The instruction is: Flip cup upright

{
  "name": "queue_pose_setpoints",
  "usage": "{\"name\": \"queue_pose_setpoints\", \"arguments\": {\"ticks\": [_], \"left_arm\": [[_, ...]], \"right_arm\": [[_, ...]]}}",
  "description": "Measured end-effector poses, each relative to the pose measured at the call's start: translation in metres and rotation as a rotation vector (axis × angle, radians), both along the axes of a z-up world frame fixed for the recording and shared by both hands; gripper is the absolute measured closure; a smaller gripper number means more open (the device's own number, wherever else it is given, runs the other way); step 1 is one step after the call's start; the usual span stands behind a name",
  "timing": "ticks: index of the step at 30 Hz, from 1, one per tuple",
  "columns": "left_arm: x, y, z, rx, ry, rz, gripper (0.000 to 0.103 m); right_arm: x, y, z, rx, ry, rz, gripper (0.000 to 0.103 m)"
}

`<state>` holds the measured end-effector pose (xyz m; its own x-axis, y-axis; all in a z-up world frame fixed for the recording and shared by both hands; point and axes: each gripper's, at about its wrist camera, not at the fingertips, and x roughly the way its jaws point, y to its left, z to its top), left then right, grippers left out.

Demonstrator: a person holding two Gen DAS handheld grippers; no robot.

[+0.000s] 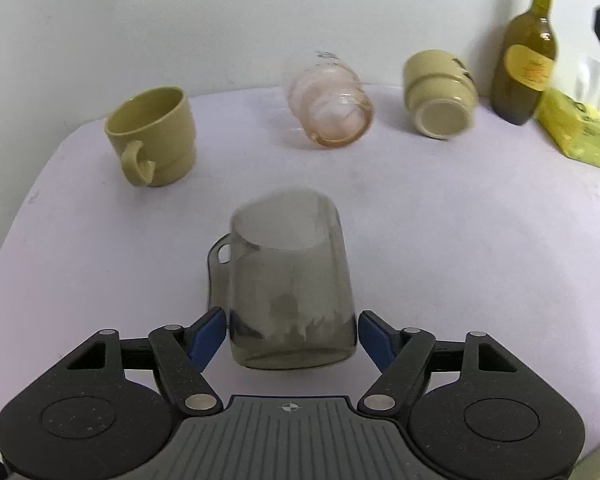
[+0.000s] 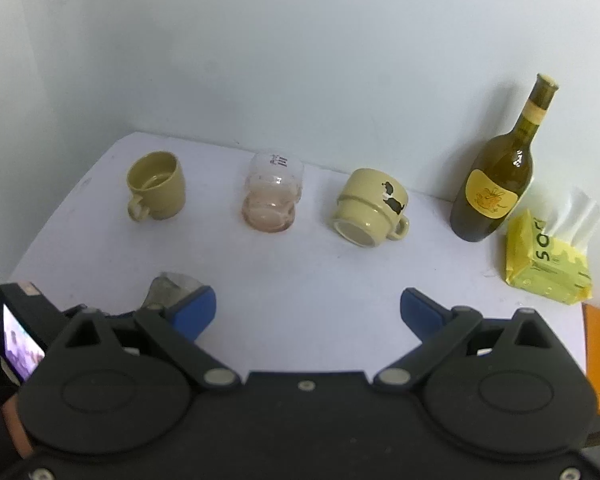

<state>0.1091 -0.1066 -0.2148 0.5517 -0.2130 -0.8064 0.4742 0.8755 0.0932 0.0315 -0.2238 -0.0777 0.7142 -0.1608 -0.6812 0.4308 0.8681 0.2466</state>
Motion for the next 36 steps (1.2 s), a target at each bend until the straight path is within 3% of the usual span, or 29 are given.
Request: {"name": "queue_pose_setpoints", "arguments": {"ticks": [6, 11, 16, 20, 25, 36], "left_arm": [[-0.016, 0.024, 0.013, -0.047, 0.005, -0.063, 0.033], [-0.026, 0.037, 0.001, -0.072, 0.063, -0.112, 0.033], [-0.029, 0.035, 0.001, -0.118, 0.036, -0.128, 0.033], [-0.024, 0.022, -0.004, -0.064, -0.005, -0.132, 0.033], [-0.011, 0.018, -0.003, -0.079, 0.001, -0.128, 0.040], [-0.012, -0.012, -0.004, -0.079, 0.011, -0.149, 0.040]], "right_arm": [[-0.007, 0.020, 0.008, -0.005, 0.017, -0.062, 0.004], [-0.014, 0.048, 0.006, -0.022, 0.054, -0.089, 0.004], [-0.022, 0.064, 0.006, -0.047, 0.104, -0.141, 0.004], [-0.028, 0.071, 0.011, -0.065, 0.122, -0.164, 0.004], [-0.027, 0.074, 0.015, -0.080, 0.126, -0.163, 0.004], [-0.016, 0.045, 0.012, -0.086, 0.112, -0.165, 0.004]]}}
